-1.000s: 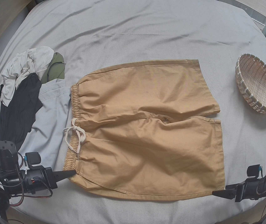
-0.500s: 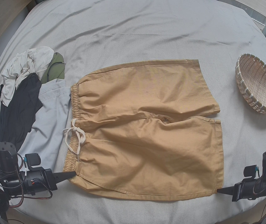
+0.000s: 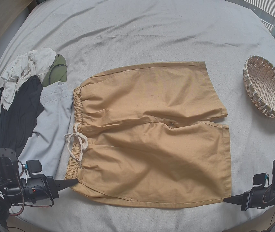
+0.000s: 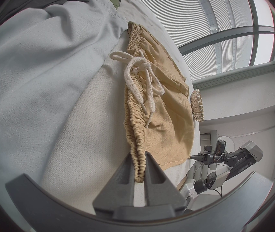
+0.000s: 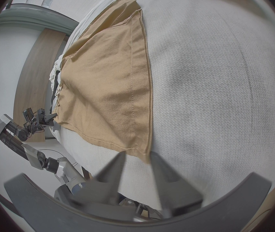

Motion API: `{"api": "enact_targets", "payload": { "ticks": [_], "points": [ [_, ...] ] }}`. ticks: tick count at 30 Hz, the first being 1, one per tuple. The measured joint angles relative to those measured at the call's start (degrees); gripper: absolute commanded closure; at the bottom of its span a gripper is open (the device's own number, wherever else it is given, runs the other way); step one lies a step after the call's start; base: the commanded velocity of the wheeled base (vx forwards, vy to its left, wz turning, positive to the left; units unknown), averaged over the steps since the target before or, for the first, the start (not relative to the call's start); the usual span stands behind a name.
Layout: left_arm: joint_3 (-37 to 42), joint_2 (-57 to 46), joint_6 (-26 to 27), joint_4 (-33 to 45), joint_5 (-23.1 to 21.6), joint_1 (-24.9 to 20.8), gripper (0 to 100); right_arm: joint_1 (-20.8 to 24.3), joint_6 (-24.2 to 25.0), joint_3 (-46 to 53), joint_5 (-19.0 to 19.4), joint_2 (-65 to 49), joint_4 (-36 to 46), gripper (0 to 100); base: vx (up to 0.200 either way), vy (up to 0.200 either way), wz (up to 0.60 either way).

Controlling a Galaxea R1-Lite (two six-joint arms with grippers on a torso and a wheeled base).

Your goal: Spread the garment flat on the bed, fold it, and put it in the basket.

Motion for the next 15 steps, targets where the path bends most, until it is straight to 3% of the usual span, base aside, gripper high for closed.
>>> {"api": "enact_targets", "payload": {
  "ticks": [11,12,15],
  "points": [
    [0.54,-0.06,-0.02,-0.01,0.00,0.00,100,1.71,0.17,-2.05,-0.04,1.16,-0.28,0,0.000,0.000,0.00],
    [0.59,-0.09,0.00,-0.01,-0.02,0.00,100,1.78,0.17,-2.16,-0.04,1.35,-0.50,100,0.000,0.000,0.00],
    [0.69,-0.09,0.00,-0.04,0.00,-0.04,100,1.93,0.17,-2.29,-0.11,2.34,-1.89,100,0.000,0.000,0.00]
  ]
}}
